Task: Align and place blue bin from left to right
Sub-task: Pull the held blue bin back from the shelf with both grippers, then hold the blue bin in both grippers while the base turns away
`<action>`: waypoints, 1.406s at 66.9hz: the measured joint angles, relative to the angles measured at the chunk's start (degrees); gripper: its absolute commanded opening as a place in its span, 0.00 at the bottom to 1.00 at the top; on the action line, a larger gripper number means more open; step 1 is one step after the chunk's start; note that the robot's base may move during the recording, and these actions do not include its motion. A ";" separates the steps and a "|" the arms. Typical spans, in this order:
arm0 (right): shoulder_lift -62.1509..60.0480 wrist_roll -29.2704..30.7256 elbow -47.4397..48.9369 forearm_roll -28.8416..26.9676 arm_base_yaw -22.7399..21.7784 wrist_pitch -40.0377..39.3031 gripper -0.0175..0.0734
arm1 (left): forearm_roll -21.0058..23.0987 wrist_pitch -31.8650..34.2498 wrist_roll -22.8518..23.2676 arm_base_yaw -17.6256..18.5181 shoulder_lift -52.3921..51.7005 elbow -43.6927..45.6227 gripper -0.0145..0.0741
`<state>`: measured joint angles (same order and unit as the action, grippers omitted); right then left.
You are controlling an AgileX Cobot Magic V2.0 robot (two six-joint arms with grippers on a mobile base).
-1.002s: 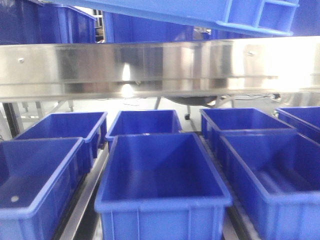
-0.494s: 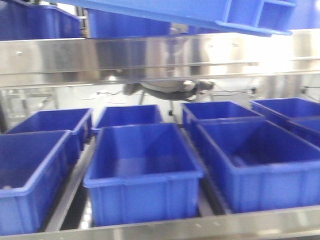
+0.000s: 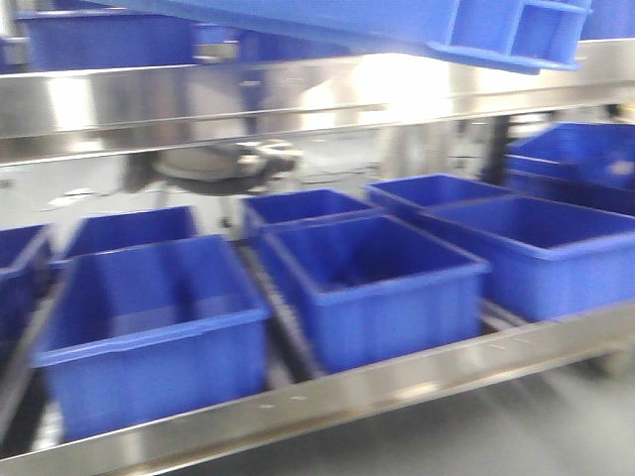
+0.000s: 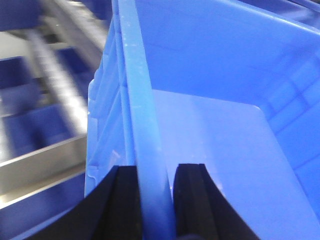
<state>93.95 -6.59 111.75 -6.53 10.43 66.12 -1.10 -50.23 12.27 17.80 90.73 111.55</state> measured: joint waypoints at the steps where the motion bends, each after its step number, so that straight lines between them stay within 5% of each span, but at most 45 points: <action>1: 0.00 0.00 0.00 0.00 0.00 0.00 0.12 | 0.00 0.00 0.00 0.00 0.00 0.00 0.04; 94: 0.00 0.00 0.00 0.11 0.00 -0.08 0.12 | 0.00 0.11 0.10 0.00 0.00 0.00 0.04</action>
<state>93.95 -6.59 111.75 -6.42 10.43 66.04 -1.10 -50.12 12.37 17.80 90.73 111.55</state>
